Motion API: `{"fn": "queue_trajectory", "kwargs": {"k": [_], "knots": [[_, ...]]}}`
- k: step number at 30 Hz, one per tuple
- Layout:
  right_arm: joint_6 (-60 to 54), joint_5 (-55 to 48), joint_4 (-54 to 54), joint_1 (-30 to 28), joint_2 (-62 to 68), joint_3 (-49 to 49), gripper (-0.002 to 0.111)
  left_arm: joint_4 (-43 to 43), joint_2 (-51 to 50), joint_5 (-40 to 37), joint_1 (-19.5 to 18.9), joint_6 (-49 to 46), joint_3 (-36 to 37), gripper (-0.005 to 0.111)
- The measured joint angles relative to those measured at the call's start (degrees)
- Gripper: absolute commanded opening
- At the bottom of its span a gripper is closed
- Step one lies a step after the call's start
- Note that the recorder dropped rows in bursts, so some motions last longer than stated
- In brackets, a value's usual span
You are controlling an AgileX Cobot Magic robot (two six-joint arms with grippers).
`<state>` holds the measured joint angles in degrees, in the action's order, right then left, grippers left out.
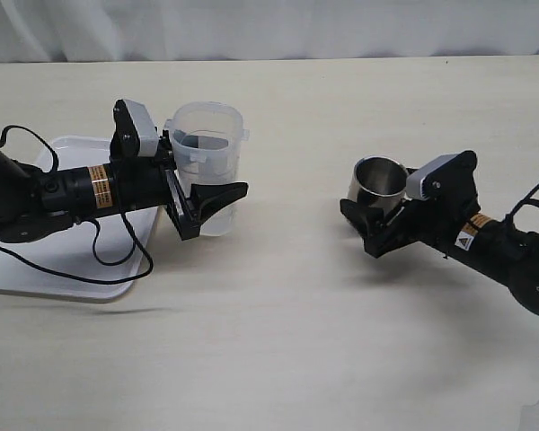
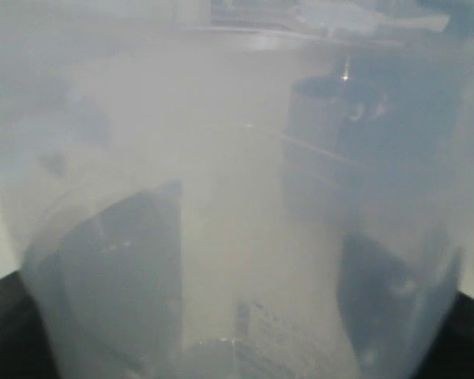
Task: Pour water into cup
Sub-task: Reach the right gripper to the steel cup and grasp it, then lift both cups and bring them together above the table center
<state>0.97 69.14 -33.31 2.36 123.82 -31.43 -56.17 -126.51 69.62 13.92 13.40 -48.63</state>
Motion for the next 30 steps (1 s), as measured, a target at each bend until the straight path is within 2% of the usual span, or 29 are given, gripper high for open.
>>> {"fn": "queue_trajectory", "kwargs": {"k": [7,9,13,19,25,30], "knots": [[0.0,0.0,-1.2,0.0,2.6,-3.1,0.085,0.0,0.0,0.1,0.0,0.0,0.0,0.0],[0.0,0.0,-1.2,0.0,2.7,-3.4,0.079,0.0,0.0,0.1,0.0,0.0,0.0,0.0],[0.0,0.0,-1.4,0.0,2.8,-3.6,0.054,0.0,0.0,0.1,0.0,0.0,0.0,0.0],[0.0,0.0,-4.4,0.0,2.8,-3.7,0.004,0.0,0.0,0.1,0.0,0.0,0.0,0.0],[1.2,-0.3,-11.1,0.0,1.4,-3.7,0.004,0.0,0.0,0.1,0.0,0.0,0.0,0.0],[9.7,-0.4,-21.2,0.0,-1.7,-8.5,0.004,0.1,0.0,0.1,0.0,0.0,0.0,0.0]]}}
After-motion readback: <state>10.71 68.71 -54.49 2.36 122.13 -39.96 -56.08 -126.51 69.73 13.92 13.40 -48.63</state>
